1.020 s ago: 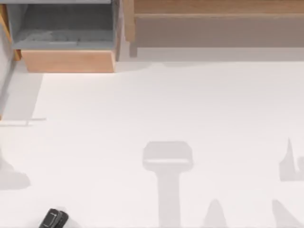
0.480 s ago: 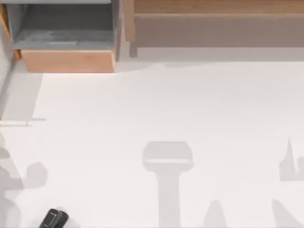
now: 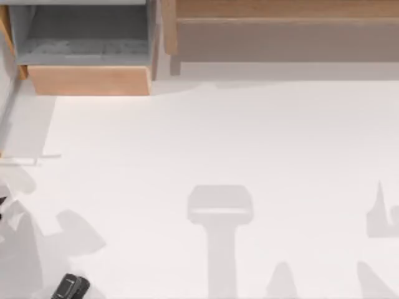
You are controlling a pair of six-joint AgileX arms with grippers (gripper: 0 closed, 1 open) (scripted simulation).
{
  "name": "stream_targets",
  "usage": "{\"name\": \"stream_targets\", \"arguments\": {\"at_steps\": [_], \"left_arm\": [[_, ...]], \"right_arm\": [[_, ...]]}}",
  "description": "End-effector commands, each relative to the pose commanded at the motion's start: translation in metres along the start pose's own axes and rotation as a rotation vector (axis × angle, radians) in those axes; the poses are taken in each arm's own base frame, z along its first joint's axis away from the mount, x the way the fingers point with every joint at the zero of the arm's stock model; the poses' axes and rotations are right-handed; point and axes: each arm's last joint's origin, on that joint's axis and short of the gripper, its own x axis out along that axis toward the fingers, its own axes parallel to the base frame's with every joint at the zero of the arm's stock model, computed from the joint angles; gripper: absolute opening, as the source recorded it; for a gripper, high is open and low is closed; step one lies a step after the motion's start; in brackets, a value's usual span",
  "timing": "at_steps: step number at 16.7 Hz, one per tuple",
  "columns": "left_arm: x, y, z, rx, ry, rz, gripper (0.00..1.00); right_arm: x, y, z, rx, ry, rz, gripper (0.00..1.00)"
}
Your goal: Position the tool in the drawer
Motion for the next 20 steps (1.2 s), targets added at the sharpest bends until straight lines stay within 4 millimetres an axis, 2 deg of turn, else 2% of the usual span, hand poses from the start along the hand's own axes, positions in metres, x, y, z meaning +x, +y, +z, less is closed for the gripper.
{"name": "stream_targets", "arguments": {"at_steps": [10,15,20], "left_arm": [[-0.021,-0.044,0.027,-0.302,0.304,-0.188,1.00],[-0.029,-0.075,0.051,-0.302,0.392,-0.318,1.00],[-0.042,-0.100,0.068,-0.286,0.497,-0.374,1.00]], "right_arm": [[0.000,0.000,0.000,0.000,0.000,0.000,1.00],[0.000,0.000,0.000,0.000,0.000,0.000,1.00],[0.000,0.000,0.000,0.000,0.000,0.000,1.00]]}}
